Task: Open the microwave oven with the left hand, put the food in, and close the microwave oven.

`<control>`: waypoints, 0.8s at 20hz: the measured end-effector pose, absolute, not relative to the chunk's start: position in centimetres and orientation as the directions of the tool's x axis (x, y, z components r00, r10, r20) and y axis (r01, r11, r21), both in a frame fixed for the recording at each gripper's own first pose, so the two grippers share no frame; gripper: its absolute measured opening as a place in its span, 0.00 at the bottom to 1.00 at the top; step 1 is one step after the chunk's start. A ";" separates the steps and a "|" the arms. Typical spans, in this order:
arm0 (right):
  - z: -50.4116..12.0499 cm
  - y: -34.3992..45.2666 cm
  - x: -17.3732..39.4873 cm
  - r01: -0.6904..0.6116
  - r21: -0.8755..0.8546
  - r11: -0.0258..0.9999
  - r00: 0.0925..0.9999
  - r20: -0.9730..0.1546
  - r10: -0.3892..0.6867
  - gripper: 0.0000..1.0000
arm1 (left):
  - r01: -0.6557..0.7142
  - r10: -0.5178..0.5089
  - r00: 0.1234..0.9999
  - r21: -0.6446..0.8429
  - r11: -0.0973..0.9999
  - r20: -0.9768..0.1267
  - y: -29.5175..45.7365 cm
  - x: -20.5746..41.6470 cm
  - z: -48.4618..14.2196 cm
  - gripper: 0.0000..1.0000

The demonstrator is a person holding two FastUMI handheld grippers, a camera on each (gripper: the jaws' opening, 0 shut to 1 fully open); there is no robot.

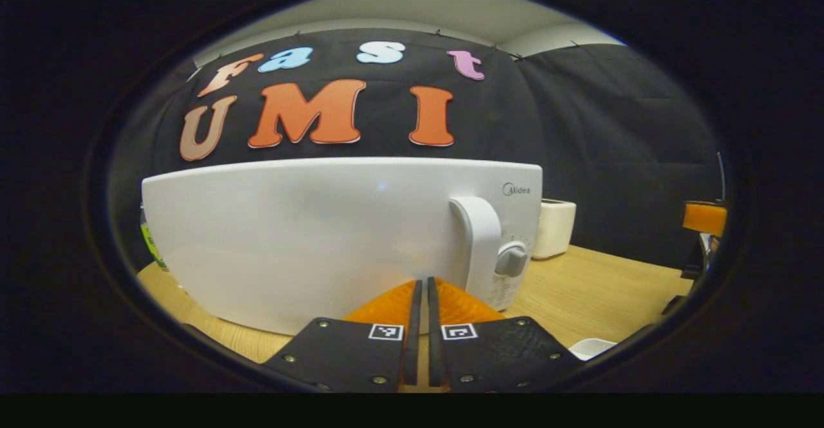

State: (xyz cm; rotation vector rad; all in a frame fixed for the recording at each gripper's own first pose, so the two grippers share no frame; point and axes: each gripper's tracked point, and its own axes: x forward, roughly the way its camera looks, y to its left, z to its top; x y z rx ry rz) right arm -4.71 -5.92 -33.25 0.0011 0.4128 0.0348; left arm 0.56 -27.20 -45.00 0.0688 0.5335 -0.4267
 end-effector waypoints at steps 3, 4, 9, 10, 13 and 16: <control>-32.9 -5.4 -4.9 -0.040 0.009 0.999 0.915 -0.401 0.040 0.92 | 0.403 -0.349 0.778 -0.011 0.915 -0.523 -27.3 1.4 -45.3 0.00; -32.7 -5.3 -5.1 -0.041 0.006 0.999 0.916 -0.399 0.040 0.92 | 0.393 -0.349 0.786 -0.024 0.919 -0.510 -27.2 1.4 -45.3 0.06; -30.7 -4.5 -4.8 -0.046 -0.013 0.999 0.925 -0.377 0.037 0.92 | 0.389 -0.339 0.809 0.005 0.921 -0.480 -26.0 1.4 -42.4 0.00; -30.1 -4.2 -4.7 -0.050 -0.014 0.999 0.929 -0.368 0.041 0.92 | 0.386 -0.341 0.819 0.003 0.922 -0.461 -25.6 1.3 -41.0 0.08; -28.4 -2.8 -4.2 -0.067 -0.023 0.997 0.937 -0.346 0.055 0.92 | 0.365 -0.332 0.848 0.000 0.931 -0.413 -23.5 1.3 -36.1 0.13; -26.1 -1.9 -3.6 -0.074 -0.050 0.996 0.944 -0.324 0.054 0.92 | 0.344 -0.320 0.864 -0.009 0.939 -0.388 -20.2 1.2 -31.0 0.22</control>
